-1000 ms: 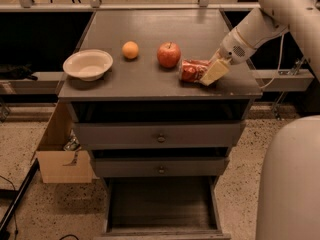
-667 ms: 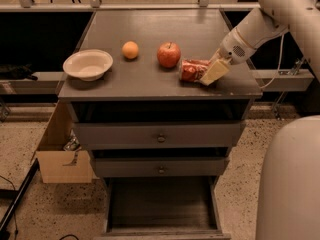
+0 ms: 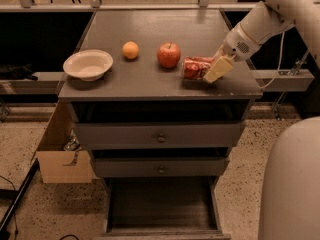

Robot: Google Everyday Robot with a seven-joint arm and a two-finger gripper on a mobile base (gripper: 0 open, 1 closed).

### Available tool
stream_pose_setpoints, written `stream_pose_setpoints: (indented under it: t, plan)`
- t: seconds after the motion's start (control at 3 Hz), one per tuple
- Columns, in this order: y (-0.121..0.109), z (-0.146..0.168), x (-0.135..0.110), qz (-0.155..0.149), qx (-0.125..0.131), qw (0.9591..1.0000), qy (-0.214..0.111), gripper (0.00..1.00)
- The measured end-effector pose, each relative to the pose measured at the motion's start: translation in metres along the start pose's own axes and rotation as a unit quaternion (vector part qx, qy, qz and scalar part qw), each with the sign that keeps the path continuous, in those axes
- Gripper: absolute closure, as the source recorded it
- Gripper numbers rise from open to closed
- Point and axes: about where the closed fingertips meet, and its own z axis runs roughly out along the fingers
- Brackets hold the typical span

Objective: Place coke can into bottom drawer

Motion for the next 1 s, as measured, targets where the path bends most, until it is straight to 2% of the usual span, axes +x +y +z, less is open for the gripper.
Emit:
stream_pose_setpoints:
  t: [0.33, 0.67, 1.0]
  plan:
    - [0.013, -0.037, 0.005, -0.009, 0.016, 0.9998, -0.002, 1.0]
    - [0.04, -0.077, 0.023, -0.013, 0.04, 0.999, -0.018, 1.0]
    - [0.089, -0.09, 0.059, -0.001, 0.038, 0.9989, -0.028, 1.0]
